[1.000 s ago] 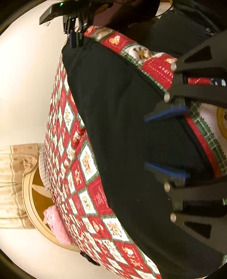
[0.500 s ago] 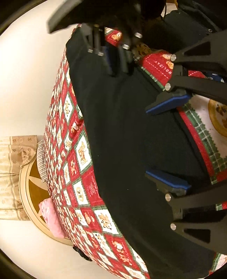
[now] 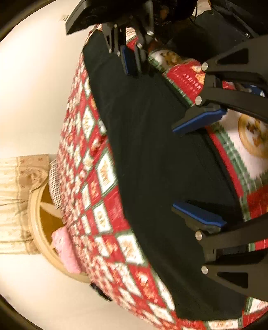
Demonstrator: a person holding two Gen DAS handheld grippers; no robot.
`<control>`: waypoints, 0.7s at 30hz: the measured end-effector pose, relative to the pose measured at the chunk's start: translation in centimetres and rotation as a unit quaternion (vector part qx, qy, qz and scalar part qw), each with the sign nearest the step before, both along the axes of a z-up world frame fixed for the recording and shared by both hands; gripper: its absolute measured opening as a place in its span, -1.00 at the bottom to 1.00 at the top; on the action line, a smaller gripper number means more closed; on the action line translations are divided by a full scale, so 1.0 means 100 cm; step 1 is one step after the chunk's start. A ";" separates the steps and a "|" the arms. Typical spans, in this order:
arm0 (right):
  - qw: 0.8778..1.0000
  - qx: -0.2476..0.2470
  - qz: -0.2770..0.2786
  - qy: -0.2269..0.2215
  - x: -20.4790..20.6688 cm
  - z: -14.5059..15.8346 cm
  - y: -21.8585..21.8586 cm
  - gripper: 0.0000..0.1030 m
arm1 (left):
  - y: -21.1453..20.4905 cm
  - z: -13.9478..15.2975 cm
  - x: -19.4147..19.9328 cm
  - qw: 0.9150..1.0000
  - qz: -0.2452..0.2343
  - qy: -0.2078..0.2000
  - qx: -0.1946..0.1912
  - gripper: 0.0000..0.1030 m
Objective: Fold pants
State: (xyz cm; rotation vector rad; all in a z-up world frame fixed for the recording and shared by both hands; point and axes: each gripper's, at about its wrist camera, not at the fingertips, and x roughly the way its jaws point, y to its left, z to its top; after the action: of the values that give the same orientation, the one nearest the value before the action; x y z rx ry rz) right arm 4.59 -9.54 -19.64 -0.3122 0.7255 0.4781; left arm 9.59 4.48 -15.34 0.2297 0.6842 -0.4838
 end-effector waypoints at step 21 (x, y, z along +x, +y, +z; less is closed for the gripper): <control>0.918 0.102 -0.375 -0.081 -0.050 0.075 -0.288 -0.17 | 0.047 -0.019 0.043 0.993 0.112 0.025 0.012 0.60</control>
State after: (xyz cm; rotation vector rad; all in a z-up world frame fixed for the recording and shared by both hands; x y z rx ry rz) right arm -0.44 -38.32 -12.10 0.1345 0.5733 -0.2041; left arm 13.93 9.20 -17.22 0.1612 0.7547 -0.2680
